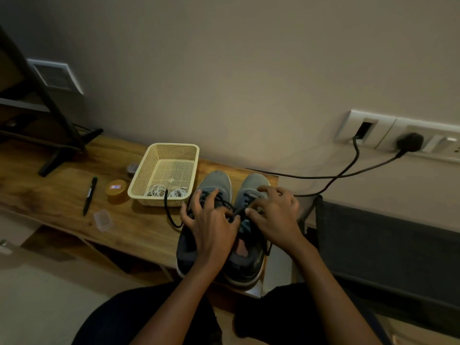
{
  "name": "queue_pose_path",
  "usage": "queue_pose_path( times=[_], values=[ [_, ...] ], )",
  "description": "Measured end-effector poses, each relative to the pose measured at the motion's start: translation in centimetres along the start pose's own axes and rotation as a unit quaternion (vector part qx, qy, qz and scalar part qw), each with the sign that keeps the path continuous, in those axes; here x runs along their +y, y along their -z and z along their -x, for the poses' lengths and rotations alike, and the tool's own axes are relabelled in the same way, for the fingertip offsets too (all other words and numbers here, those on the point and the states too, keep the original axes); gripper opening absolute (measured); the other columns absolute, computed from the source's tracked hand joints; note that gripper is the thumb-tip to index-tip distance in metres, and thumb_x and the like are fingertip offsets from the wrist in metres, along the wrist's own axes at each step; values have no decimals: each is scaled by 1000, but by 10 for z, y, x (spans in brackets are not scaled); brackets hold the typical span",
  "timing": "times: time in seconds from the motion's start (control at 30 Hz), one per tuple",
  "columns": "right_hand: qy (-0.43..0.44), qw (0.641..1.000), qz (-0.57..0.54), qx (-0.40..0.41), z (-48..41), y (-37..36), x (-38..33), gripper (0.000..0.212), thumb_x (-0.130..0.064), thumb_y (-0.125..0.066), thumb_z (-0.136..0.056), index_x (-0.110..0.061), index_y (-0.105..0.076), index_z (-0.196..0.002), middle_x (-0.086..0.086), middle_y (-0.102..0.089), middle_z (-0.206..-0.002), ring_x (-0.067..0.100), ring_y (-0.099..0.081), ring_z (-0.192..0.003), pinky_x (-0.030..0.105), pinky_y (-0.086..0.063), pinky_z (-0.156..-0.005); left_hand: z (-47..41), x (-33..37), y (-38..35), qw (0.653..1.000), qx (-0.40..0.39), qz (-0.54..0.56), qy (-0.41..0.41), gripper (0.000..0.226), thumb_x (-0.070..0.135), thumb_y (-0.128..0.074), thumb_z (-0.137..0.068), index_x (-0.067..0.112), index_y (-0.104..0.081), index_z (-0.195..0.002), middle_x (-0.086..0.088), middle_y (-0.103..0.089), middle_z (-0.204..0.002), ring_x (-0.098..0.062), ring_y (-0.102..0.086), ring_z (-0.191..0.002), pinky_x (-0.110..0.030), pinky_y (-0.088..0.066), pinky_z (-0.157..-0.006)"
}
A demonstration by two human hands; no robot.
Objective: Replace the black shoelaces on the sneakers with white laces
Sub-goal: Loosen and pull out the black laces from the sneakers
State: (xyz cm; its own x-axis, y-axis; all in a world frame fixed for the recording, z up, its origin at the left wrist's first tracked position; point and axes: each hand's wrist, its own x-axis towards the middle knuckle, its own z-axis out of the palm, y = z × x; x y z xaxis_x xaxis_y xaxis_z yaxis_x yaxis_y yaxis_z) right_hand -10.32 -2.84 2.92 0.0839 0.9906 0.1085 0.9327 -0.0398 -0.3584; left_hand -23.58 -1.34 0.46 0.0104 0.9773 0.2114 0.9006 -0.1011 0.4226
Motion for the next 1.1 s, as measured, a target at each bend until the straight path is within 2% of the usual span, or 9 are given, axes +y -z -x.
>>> queue_pose_path(
  times=[0.1, 0.23, 0.4, 0.5, 0.57, 0.63, 0.73, 0.93, 1.1],
  values=[
    [8, 999, 38, -34, -5, -9, -8, 25, -37, -50, -90, -24, -69, -99, -8, -35, -143, 24, -13, -136, 43, -10, -108, 1, 1, -1, 1000, -6, -5, -5, 20, 46, -68, -78, 27, -73, -84, 8, -39, -146, -20, -10, -143, -49, -1, -107],
    [14, 998, 41, -35, -5, -11, -10, 24, -31, -48, -92, -19, -67, -100, -6, -35, -142, 25, -13, -137, 43, -12, -108, 1, 1, -2, 1000, -14, -9, -2, 21, 45, -67, -80, 27, -72, -88, 9, -37, -147, -19, -8, -142, -48, 0, -107],
    [27, 997, 30, -64, 2, 4, -1, 20, -31, -51, -90, -20, -67, -95, -8, -36, -138, 25, -15, -133, 43, -11, -108, 1, 3, -2, 1000, 6, 0, -12, 16, 39, -71, -77, 23, -74, -80, 9, -44, -143, -20, -16, -141, -49, -3, -108],
    [28, 994, -4, -103, 7, 19, 8, 14, -30, -54, -89, -28, -60, -76, -10, -38, -134, 23, -16, -131, 40, -12, -106, 0, 3, -3, 1000, 4, -2, -11, 16, 39, -71, -77, 24, -74, -79, 9, -44, -142, -20, -17, -141, -49, -4, -108],
    [23, 993, -22, -118, 9, 23, 10, 23, -29, -55, -89, -33, -49, -67, -10, -40, -134, 23, -17, -131, 38, -12, -105, 0, 2, -4, 1000, 8, 4, -13, 15, 38, -72, -76, 23, -74, -77, 8, -46, -142, -21, -18, -141, -49, -4, -108],
    [15, 996, -25, -85, 7, 18, 7, 12, -33, -54, -90, -30, -59, -80, -10, -38, -138, 22, -16, -132, 39, -11, -106, -1, 0, -4, 1000, 16, 15, -13, 15, 36, -73, -76, 21, -73, -75, 7, -47, -140, -22, -20, -140, -49, -4, -107],
    [9, 998, 27, -62, -1, 2, -4, 24, -42, -50, -90, -26, -67, -96, -7, -33, -144, 25, -13, -136, 45, -10, -109, -1, -2, -4, 1000, 18, 16, -9, 16, 37, -73, -76, 21, -73, -74, 7, -48, -140, -22, -19, -140, -48, -4, -106],
    [29, 997, 55, -54, -6, -9, -9, 24, -31, -48, -92, -20, -67, -101, -7, -33, -143, 27, -8, -138, 48, -7, -110, 1, 0, -5, 1000, 25, -2, -16, 17, 38, -74, -75, 21, -74, -77, 7, -48, -140, -21, -20, -140, -49, -5, -106],
    [44, 997, 41, -57, 3, 5, 1, 15, -29, -53, -88, -21, -66, -88, -9, -37, -136, 24, -15, -132, 45, -9, -109, -1, -2, -3, 1000, 18, -8, 2, 16, 38, -70, -79, 23, -74, -79, 10, -45, -143, -20, -15, -141, -48, -2, -106]
  ],
)
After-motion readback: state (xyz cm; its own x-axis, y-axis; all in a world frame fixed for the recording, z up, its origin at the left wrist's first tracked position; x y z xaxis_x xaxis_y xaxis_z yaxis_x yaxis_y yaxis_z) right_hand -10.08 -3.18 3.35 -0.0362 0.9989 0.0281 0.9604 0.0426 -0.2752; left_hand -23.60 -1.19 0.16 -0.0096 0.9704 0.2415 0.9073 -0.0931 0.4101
